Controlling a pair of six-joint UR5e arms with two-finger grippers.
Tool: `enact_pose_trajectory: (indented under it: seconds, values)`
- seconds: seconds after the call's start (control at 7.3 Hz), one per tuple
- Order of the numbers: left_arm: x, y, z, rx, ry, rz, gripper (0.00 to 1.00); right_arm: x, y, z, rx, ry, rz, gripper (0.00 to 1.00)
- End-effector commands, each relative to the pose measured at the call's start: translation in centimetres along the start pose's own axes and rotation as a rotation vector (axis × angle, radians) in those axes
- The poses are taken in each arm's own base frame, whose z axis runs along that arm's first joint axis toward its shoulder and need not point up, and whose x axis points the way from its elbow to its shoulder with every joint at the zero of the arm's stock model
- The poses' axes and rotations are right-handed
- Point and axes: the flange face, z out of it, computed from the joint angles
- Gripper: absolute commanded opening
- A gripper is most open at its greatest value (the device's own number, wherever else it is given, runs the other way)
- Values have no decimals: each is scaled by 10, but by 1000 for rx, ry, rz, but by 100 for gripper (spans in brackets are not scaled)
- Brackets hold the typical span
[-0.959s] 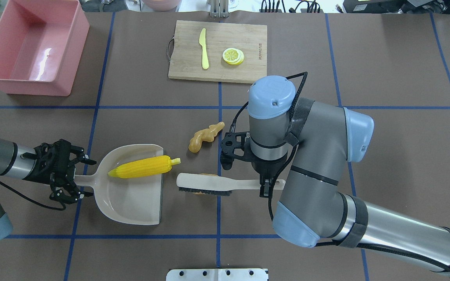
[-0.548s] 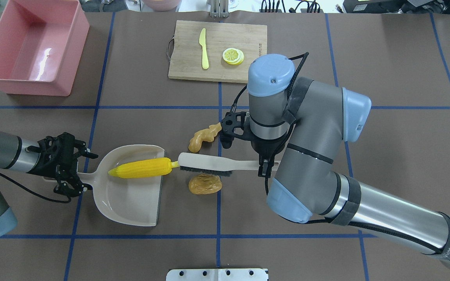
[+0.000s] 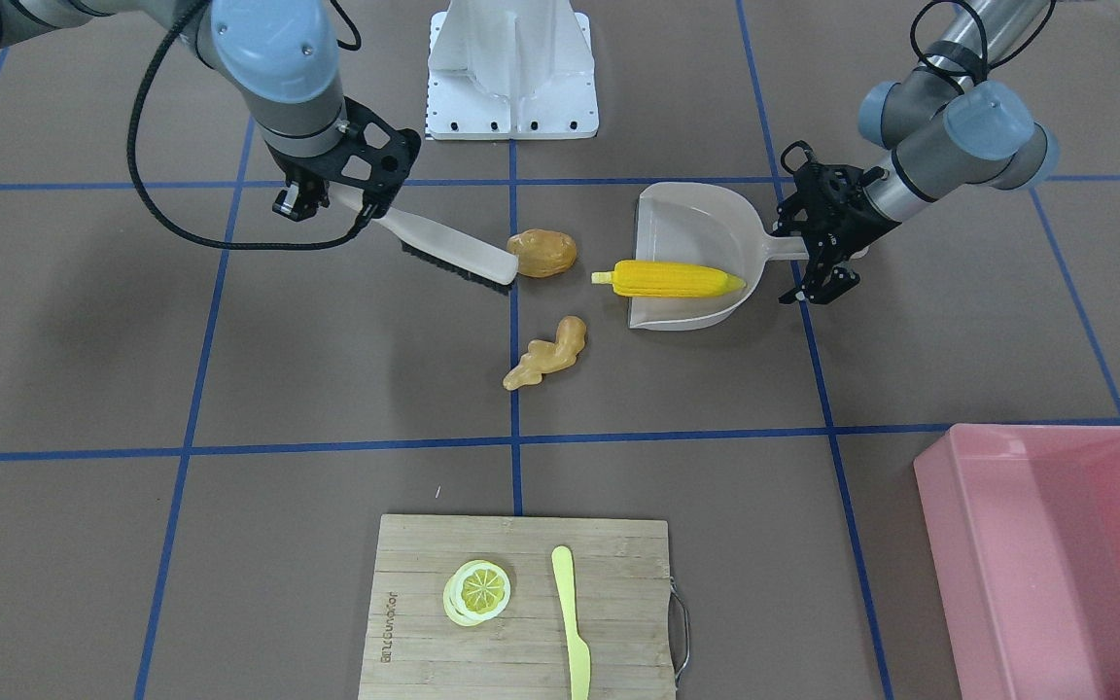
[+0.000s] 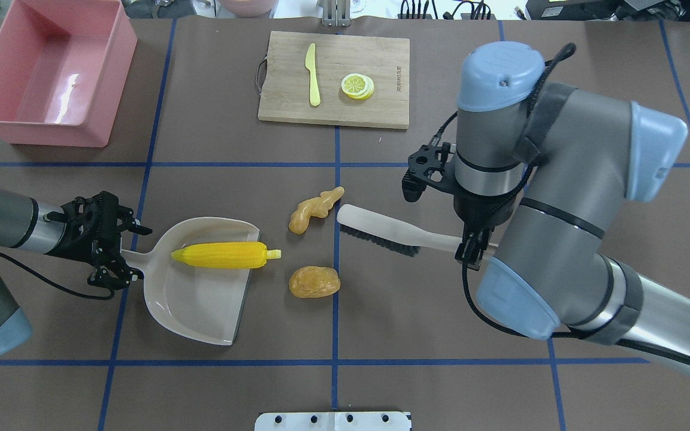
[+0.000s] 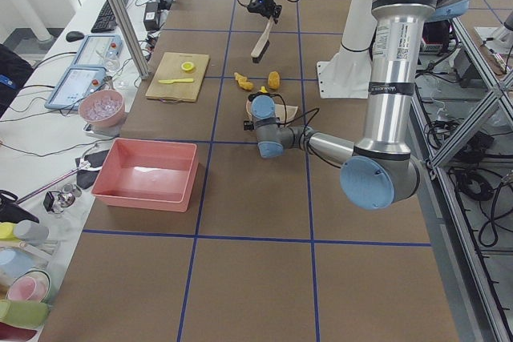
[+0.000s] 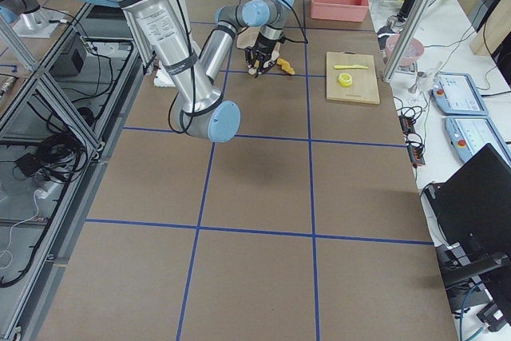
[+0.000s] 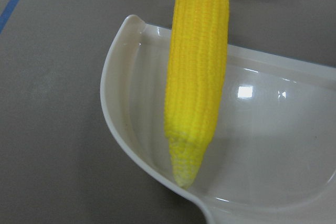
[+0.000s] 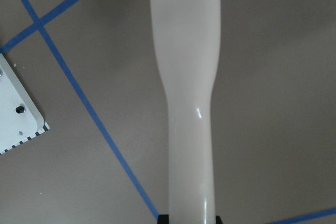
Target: Sweep and dump trash into bin
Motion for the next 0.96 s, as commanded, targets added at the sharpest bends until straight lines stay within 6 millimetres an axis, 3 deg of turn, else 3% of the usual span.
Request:
enact_pose_trajectory:
  seconds: [0.0, 0.27, 0.41, 0.69, 0.82]
  values:
    - [-3, -3, 1, 0, -4, -4, 79, -56, 27, 19, -37, -99, 427, 0]
    - [-8, -1, -4, -1, -18, -7, 64, -121, 12, 53, -40, -157, 632, 0]
    - [-13, 1, -7, -3, -41, -9, 62, -138, 8, 73, -51, -178, 718, 0]
    - [-18, 4, -10, -10, -79, -14, 59, -151, -20, 92, -14, -237, 798, 0]
    - [-20, 5, -12, -11, -85, -16, 59, -157, -47, 99, 5, -263, 831, 0]
